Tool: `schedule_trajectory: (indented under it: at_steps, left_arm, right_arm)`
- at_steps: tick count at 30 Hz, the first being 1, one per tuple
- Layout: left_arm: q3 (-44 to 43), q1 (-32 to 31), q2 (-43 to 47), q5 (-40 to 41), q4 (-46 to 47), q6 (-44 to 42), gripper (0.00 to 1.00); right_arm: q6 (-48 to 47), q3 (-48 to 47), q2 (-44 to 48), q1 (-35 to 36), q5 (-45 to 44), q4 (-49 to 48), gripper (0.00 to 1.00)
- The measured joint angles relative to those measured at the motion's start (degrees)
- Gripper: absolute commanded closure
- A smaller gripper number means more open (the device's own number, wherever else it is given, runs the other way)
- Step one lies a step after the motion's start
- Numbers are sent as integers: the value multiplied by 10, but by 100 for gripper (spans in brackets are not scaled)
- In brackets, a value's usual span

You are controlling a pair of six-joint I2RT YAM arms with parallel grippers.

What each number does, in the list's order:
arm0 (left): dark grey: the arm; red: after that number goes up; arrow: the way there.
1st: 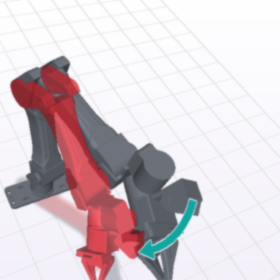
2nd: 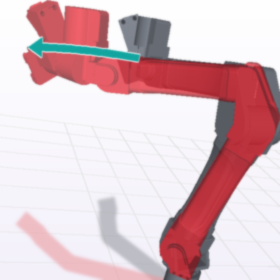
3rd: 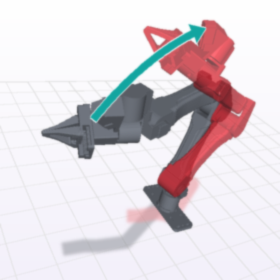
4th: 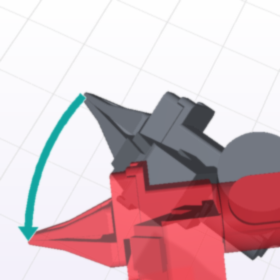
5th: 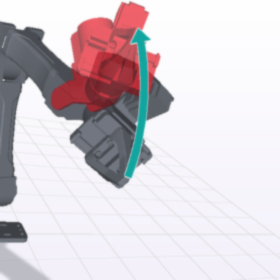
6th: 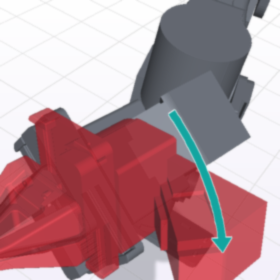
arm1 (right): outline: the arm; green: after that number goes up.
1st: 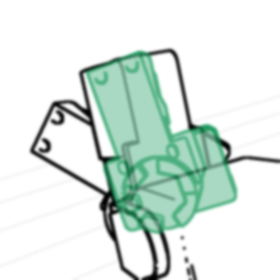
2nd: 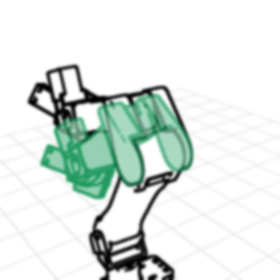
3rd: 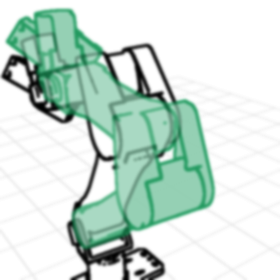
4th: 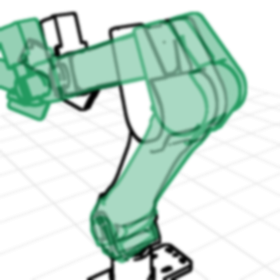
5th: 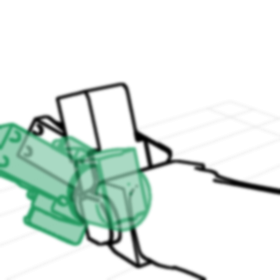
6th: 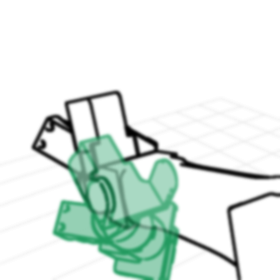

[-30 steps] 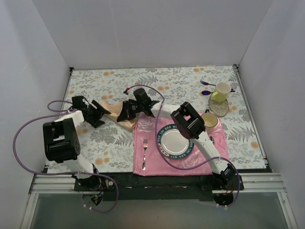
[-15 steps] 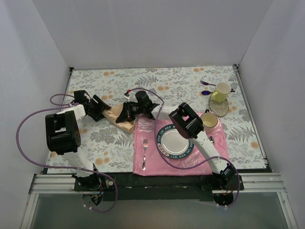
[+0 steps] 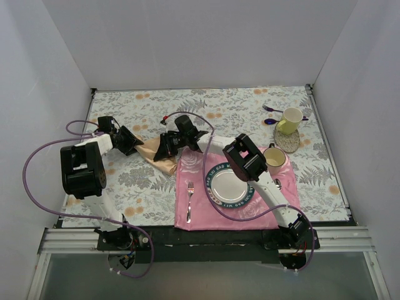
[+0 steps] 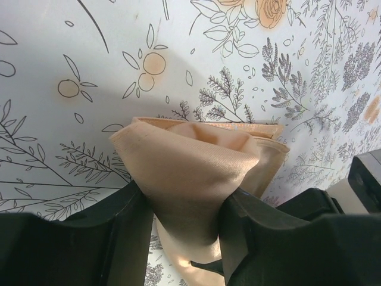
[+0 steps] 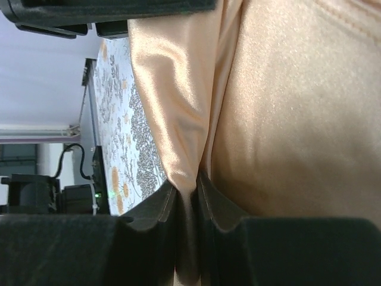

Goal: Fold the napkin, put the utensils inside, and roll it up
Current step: Roll the napkin with the utensil

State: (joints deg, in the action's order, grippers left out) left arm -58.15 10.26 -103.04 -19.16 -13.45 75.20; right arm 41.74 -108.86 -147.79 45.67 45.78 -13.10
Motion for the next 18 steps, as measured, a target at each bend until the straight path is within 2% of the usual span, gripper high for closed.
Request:
schedule_trajectory:
  at_steps: [1,3,4,7,13,18]
  left_arm:
    - [-1,0,-1,-1,0,0,78]
    - [-2,0,-3,-2,0,0,78]
    - [-4,0,-4,-2,0,-2,79]
    - [-4,1,-4,-2,1,-7,81]
    - [-5,1,-6,-7,1,-15,82]
    - [-7,1,-8,-12,-1,-16,80]
  right_arm:
    - [-18,-8,0,0,-2,17,63]
    - [-58,-36,0,2,-11,71,52]
    - [-89,-54,0,2,-18,101,44]
    - [-185,-101,6,11,-65,177,32]
    - [-344,-105,57,43,-202,280,14]
    - [-426,-122,75,103,-329,332,5]
